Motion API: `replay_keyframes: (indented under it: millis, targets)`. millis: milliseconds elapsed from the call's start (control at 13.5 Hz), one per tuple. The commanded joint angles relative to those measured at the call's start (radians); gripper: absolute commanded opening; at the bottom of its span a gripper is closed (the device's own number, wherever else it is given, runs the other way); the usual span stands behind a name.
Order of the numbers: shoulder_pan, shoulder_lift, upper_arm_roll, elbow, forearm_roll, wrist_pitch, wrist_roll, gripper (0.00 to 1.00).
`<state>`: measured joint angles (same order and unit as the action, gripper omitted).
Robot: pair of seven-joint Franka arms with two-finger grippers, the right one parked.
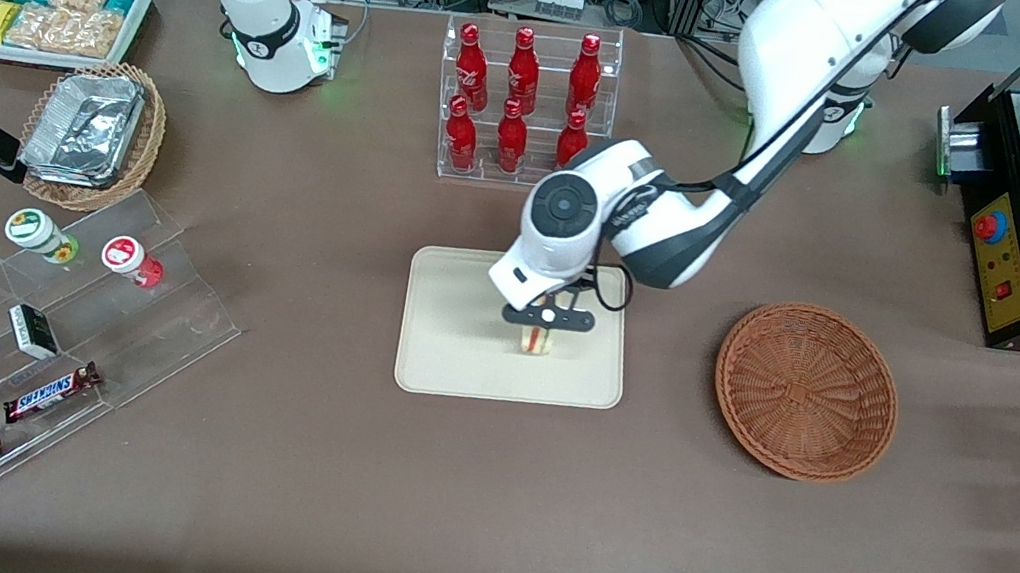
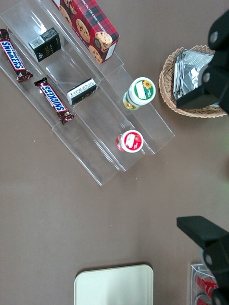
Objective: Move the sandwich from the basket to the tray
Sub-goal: 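Lift the sandwich and carry it with the left gripper over the cream tray, then lower the sandwich onto the tray and open the left gripper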
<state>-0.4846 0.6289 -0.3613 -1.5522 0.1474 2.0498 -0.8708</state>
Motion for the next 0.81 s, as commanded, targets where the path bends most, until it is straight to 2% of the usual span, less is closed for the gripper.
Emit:
replay_keyframes:
  millis: [0, 221, 738]
  targets:
    - [-0.043, 0.078, 0.012, 0.109, 0.089, -0.034, -0.091, 0.0]
    - [-0.065, 0.132, 0.013, 0.169, 0.103, -0.052, -0.102, 0.0]
    - [-0.066, 0.169, 0.013, 0.182, 0.103, -0.051, -0.134, 0.0]
